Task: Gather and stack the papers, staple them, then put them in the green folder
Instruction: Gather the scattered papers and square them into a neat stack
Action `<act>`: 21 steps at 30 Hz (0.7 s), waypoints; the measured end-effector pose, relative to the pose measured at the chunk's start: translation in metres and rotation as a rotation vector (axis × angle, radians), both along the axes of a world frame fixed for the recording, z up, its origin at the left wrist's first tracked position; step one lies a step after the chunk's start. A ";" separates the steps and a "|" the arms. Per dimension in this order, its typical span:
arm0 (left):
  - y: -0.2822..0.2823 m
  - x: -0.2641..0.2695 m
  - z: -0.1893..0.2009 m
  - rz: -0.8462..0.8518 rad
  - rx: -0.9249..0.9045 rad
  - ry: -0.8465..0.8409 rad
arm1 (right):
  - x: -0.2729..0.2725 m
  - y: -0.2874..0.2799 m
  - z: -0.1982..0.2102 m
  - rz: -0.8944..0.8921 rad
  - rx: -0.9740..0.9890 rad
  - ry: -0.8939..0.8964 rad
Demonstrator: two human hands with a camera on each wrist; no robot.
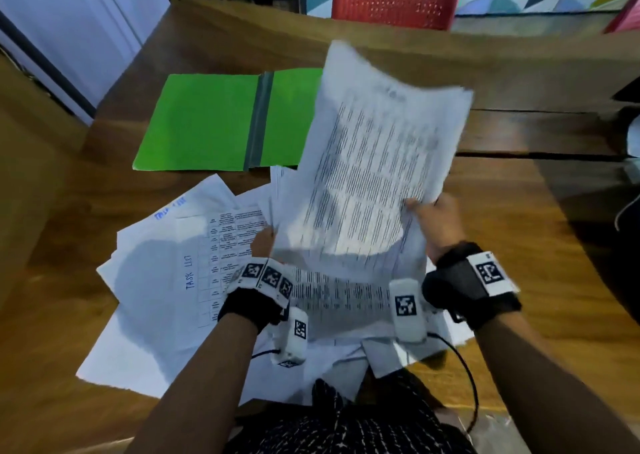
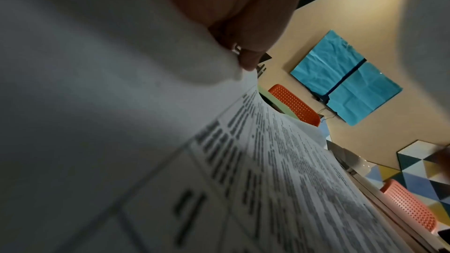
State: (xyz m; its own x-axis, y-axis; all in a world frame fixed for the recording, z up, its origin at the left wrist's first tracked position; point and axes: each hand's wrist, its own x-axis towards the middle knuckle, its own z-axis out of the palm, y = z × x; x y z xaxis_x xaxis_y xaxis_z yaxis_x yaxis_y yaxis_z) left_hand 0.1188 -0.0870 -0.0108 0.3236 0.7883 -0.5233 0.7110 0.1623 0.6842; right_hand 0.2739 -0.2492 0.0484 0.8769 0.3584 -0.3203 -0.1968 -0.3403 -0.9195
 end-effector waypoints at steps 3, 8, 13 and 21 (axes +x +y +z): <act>-0.003 0.001 -0.003 0.003 0.089 -0.059 | -0.014 -0.007 -0.040 0.115 -0.232 0.099; -0.026 0.010 -0.007 0.220 0.094 -0.111 | -0.030 -0.002 -0.051 0.153 -0.340 0.141; -0.030 0.000 -0.007 0.137 0.117 -0.010 | 0.008 -0.022 -0.030 0.070 -0.521 -0.126; -0.021 -0.004 -0.006 -0.296 0.208 0.113 | 0.049 -0.053 -0.013 0.140 -0.648 -0.205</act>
